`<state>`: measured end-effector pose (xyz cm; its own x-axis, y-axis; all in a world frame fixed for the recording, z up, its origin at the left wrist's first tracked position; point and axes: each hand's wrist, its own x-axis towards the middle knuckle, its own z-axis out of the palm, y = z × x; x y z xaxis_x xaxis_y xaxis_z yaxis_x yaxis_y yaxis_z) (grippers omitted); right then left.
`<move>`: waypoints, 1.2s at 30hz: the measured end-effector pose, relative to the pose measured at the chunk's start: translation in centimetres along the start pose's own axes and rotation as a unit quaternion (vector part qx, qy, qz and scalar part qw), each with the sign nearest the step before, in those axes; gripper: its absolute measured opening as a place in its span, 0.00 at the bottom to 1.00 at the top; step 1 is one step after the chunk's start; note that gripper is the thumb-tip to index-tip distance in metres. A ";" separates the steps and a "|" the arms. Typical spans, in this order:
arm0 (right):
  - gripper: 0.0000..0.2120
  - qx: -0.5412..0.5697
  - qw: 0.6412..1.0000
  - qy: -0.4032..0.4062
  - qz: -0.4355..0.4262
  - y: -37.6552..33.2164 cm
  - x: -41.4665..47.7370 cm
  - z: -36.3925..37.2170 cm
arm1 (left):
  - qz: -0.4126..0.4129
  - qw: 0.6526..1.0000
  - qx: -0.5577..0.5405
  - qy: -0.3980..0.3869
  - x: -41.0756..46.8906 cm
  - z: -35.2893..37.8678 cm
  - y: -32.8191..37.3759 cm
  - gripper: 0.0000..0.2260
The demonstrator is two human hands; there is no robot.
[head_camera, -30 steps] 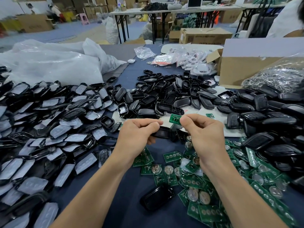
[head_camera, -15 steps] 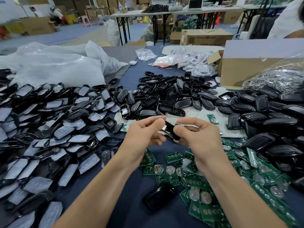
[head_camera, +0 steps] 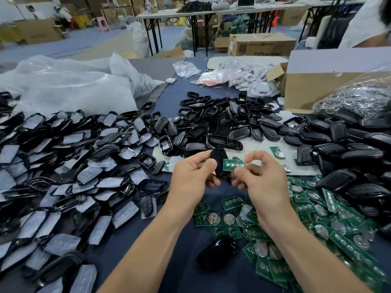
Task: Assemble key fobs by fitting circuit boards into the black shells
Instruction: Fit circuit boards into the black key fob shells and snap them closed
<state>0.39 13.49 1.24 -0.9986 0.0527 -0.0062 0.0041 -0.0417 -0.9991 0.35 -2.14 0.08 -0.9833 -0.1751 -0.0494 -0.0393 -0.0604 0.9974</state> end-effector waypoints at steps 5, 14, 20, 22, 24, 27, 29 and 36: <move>0.14 -0.085 0.995 -0.052 -0.031 -0.2 -0.8 0.4 | 0.030 1.000 0.007 0.004 -0.5 -0.6 0.1 0.11; 0.13 -0.161 0.983 -0.054 -0.068 -0.2 -1.1 0.7 | -0.010 0.998 -0.035 -0.041 -1.8 -1.4 -0.4 0.22; 0.11 -0.162 0.984 -0.036 -0.061 0.2 -0.4 0.0 | 0.014 0.998 0.002 -0.059 -1.9 -1.4 -0.8 0.28; 0.10 -0.159 0.985 -0.026 -0.065 0.2 -0.2 -0.2 | -0.009 0.999 -0.004 -0.032 -1.8 -1.3 -1.1 0.24; 0.11 -0.172 0.981 -0.011 -0.087 0.2 0.0 -0.5 | -0.024 1.000 0.018 -0.003 -1.7 -1.2 -1.3 0.21; 0.14 -0.165 0.979 -0.018 -0.123 -0.1 0.3 -0.8 | -0.041 0.998 0.040 0.012 -1.4 -1.1 -1.3 0.19; 0.14 -0.155 0.979 -0.024 -0.134 -0.2 0.4 -0.9 | -0.045 0.998 0.054 0.008 -1.4 -1.0 -0.9 0.17; 0.16 -0.173 0.975 -0.048 -0.135 0.1 0.5 -0.6 | -0.018 0.993 0.113 -0.022 -1.9 -0.8 -0.1 0.15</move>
<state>-0.08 14.13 1.10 -0.9662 -0.0796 0.2452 -0.2578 0.2999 -0.9185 2.34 -2.61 0.04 -0.9870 -0.1340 -0.0886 -0.1096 0.1578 0.9814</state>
